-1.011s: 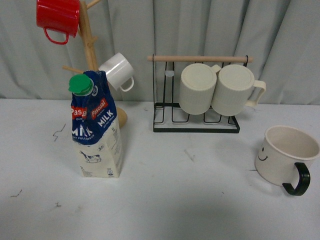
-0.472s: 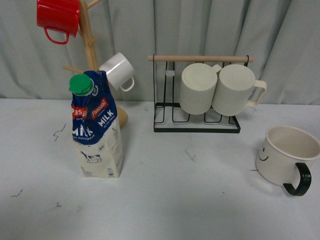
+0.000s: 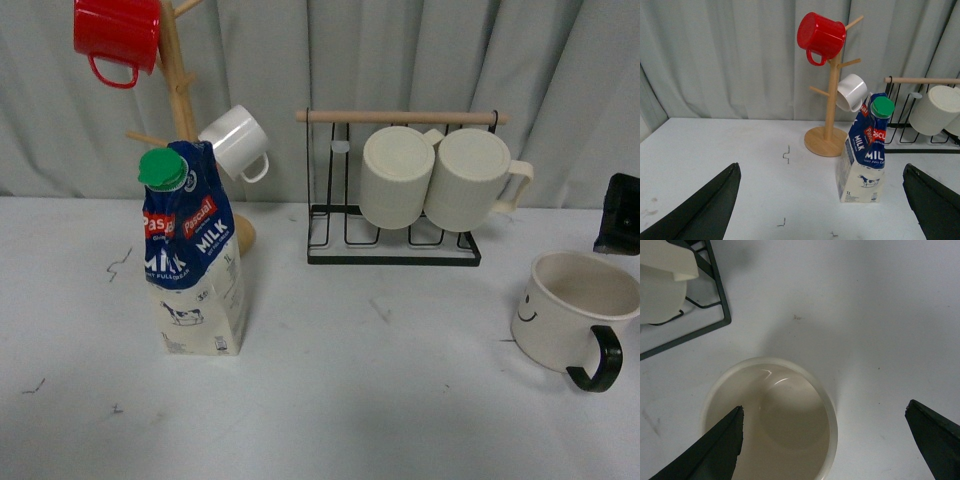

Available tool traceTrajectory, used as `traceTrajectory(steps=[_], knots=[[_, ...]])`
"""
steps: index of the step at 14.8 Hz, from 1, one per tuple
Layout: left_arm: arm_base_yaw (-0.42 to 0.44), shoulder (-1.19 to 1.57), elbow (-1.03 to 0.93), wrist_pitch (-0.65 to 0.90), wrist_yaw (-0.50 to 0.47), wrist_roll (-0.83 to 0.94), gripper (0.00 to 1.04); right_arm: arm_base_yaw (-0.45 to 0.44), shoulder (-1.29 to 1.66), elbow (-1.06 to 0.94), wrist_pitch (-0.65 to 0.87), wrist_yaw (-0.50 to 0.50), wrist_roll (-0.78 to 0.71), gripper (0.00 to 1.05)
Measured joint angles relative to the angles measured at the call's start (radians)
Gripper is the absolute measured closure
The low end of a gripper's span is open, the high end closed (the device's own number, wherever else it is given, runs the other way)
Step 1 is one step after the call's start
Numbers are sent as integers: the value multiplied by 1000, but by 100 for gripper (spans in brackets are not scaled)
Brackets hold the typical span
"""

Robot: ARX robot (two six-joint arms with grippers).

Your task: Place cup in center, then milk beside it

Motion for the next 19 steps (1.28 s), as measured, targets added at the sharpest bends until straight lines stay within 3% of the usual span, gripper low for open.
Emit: traceTrajectory(steps=[7, 11, 14, 15, 19], knots=[[0, 0, 0, 0, 0, 0, 7, 8, 89, 1, 46, -2, -43, 9], [0, 0, 0, 0, 0, 0, 7, 8, 89, 0, 59, -3, -46, 53], [0, 0, 0, 0, 0, 0, 7, 6, 89, -2, 63, -5, -56, 93], [0, 0, 0, 0, 0, 0, 7, 6, 88, -3, 64, -11, -64, 101], [0, 0, 0, 0, 0, 0, 7, 36, -27, -18, 38, -56, -129, 101]])
